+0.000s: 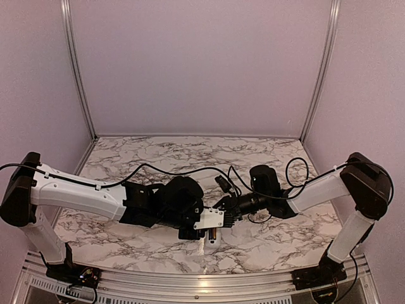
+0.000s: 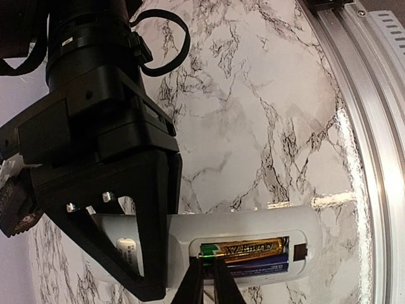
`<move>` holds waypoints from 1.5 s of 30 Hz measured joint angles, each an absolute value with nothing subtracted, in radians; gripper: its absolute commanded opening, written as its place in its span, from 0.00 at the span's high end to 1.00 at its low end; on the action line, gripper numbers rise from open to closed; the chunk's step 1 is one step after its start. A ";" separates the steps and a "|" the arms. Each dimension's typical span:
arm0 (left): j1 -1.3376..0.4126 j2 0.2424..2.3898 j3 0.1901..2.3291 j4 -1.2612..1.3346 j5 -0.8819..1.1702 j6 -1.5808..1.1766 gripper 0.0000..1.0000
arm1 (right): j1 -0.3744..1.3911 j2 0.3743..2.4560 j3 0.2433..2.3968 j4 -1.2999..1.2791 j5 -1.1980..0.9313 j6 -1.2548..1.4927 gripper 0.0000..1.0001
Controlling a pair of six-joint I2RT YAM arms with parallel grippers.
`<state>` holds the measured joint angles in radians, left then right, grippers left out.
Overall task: Load the batteries into the remote control
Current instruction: Load the battery into the battery compartment.
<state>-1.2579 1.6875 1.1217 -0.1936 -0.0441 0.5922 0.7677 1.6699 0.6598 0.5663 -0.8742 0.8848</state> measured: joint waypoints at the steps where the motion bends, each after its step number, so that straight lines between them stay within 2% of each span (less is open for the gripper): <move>1: -1.258 1.687 1.122 -0.194 -0.043 0.592 0.92 | 0.768 1.670 0.660 0.566 -0.876 0.883 1.00; 10: -1.267 1.717 1.149 -0.222 -0.062 0.593 0.92 | 0.768 1.670 0.660 0.540 -0.871 0.859 1.00; 23: -1.322 1.769 1.199 -0.274 -0.207 0.600 0.93 | 0.767 1.670 0.660 0.499 -0.845 0.855 1.00; 28: -1.327 1.768 1.196 -0.270 -0.219 0.610 0.89 | 0.767 1.670 0.660 0.499 -0.845 0.855 1.00; 45: -1.389 1.798 1.177 -0.268 -0.252 0.651 0.90 | 0.760 1.670 0.664 0.537 -0.835 0.819 1.00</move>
